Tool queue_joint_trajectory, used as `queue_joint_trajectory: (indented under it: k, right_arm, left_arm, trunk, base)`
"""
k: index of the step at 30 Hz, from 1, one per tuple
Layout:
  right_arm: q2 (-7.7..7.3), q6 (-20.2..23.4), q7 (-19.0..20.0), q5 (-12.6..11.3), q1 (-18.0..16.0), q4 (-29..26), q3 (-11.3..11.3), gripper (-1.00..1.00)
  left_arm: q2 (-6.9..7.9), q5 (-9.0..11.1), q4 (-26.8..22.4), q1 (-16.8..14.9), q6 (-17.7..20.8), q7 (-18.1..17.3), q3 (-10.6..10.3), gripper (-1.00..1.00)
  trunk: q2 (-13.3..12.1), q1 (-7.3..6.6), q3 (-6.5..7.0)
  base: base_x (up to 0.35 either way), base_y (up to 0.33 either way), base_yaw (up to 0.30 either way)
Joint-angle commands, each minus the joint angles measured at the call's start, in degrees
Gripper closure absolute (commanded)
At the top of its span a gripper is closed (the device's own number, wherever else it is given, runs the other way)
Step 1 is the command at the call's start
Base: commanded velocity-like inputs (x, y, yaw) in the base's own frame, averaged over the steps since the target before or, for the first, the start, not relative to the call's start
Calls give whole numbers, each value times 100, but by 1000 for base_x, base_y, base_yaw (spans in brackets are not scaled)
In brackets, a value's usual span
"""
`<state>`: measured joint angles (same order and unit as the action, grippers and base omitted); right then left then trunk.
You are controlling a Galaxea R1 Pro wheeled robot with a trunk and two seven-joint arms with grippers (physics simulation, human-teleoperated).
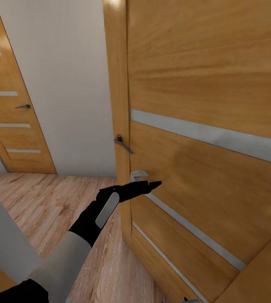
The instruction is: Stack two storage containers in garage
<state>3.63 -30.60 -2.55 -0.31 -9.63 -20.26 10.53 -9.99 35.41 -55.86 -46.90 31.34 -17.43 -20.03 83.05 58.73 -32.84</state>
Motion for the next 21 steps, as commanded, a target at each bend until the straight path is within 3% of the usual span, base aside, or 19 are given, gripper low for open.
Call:
queue_joint_trajectory:
  k: [1, 3, 6, 7, 8, 14, 16, 21]
  right_arm:
    - [-2, -16, -27, -4, -6, 5, 28, -100]
    - [-2, -16, -27, -4, -5, 5, 28, -100]
    - [-2, -16, -27, -4, -6, 5, 28, -100]
    - [-2, -16, -27, -4, -5, 5, 28, -100]
    - [-2, -16, -27, -4, -5, 5, 28, -100]
    - [-2, -16, -27, -4, -6, 5, 28, -100]
    - [-2, -16, -27, -4, -5, 5, 28, -100]
    - [-9, -16, -27, -4, -4, 5, 23, -100]
  left_arm:
    - [-1, 29, 21, -4, 14, 4, 14, -100]
    - [-1, 19, 291, -4, -186, 15, 28, -100]
    - [244, 15, 983, -4, -736, 13, 36, -100]
    - [370, 11, 1619, -4, -1297, 9, 37, -100]
    - [415, 9, 1966, -4, -1608, 8, 36, -100]
    - [566, -10, 4551, -2, -3793, -1, 14, -100]
    - [584, -29, 4952, 46, -4351, 1, 11, -100]
    - [710, -125, 5304, 808, -5135, 2, 9, -100]
  trunk:
    - [3, 0, -5]
    - [3, 0, -5]
    - [3, 0, -5]
    - [3, 0, -5]
    - [3, 0, -5]
    - [3, 0, -5]
    - [3, 0, -5]
    - [3, 0, -5]
  base:
    - [0, 0, 0]
    - [0, 0, 0]
    - [0, 0, 0]
    - [0, 0, 0]
    - [0, 0, 0]
    - [0, 0, 0]
    - [0, 0, 0]
    - [0, 0, 0]
